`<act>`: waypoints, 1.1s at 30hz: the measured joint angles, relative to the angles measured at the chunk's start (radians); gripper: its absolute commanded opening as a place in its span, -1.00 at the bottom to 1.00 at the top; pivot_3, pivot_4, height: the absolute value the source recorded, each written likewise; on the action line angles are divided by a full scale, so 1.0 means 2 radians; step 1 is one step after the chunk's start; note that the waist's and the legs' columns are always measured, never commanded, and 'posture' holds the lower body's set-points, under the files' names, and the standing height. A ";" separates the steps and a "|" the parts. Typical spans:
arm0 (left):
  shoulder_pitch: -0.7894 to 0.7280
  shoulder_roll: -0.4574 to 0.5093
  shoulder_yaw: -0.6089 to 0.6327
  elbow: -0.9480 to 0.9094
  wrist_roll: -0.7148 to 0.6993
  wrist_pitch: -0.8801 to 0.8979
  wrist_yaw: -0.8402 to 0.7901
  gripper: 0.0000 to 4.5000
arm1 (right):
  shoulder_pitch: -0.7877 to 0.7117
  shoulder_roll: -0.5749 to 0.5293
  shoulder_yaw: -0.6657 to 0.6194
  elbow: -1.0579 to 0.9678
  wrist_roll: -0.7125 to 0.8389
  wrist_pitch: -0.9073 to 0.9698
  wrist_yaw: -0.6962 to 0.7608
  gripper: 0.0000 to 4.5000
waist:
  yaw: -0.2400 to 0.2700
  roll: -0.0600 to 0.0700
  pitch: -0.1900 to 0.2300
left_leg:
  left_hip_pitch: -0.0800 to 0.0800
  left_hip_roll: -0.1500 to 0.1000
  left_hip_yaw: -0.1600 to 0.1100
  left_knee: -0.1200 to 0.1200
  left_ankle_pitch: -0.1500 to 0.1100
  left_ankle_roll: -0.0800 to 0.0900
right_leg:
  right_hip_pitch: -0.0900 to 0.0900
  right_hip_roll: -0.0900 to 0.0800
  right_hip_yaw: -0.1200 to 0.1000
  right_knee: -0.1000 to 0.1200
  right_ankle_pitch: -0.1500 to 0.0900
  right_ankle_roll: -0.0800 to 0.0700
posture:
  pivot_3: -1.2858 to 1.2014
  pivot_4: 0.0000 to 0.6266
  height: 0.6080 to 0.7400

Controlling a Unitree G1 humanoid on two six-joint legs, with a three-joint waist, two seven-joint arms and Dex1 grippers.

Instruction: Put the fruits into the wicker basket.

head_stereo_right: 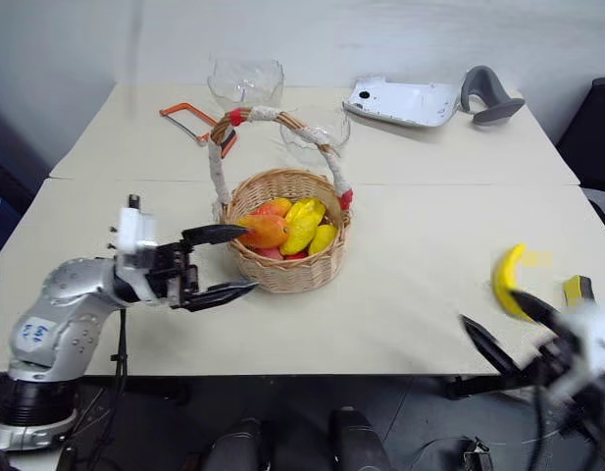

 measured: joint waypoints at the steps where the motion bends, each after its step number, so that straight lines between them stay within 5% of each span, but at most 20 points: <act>1: -0.006 -0.011 -0.008 0.001 0.008 -0.008 0.005 1.00 | 0.029 0.015 -0.015 0.012 -0.009 -0.029 0.003 0.98 | -0.002 0.000 0.000 | 0.002 0.000 0.001 0.000 -0.001 0.000 | 0.002 0.000 0.001 0.000 0.000 0.000 | 0.03 -0.52 1.00; 7: -0.018 -0.011 -0.010 0.013 0.011 -0.012 -0.006 1.00 | 0.062 0.055 -0.017 0.001 -0.005 -0.049 -0.041 0.98 | -0.020 0.002 -0.001 | 0.006 0.004 0.000 -0.001 -0.002 -0.004 | 0.006 0.005 0.005 0.001 -0.001 -0.001 | 0.03 -0.52 1.00; 13: -0.026 -0.010 -0.016 0.020 0.007 -0.001 -0.022 1.00 | -0.064 -0.092 0.033 0.016 0.006 0.086 -0.113 0.98 | -0.023 0.002 -0.001 | 0.010 0.003 0.000 -0.001 -0.003 -0.004 | 0.007 0.006 0.008 0.001 -0.001 -0.001 | 0.03 -0.52 1.00; 21: -0.008 0.000 -0.016 0.008 0.004 0.016 -0.020 1.00 | -0.258 -0.217 0.168 0.234 -0.036 0.163 -0.104 0.98 | -0.015 0.002 0.000 | 0.010 0.004 0.001 0.000 -0.003 -0.004 | 0.006 0.006 0.010 -0.001 -0.002 0.000 | 0.03 -0.52 1.00; 24: 0.003 0.006 -0.005 -0.008 -0.005 0.024 -0.013 1.00 | -0.325 -0.227 0.220 0.328 -0.049 0.156 -0.064 0.71 | -0.015 0.002 0.000 | 0.010 0.004 0.002 0.000 -0.003 -0.004 | 0.006 0.006 0.010 0.000 -0.002 0.000 | 0.03 -0.52 1.00; 33: 0.025 0.033 0.030 -0.035 -0.026 0.050 0.001 1.00 | -0.419 -0.245 0.284 0.461 -0.070 0.119 0.057 -0.66 | -0.014 0.003 0.000 | 0.010 0.004 0.002 0.000 -0.003 -0.004 | 0.006 0.006 0.011 -0.001 -0.002 0.001 | 0.03 -0.52 1.00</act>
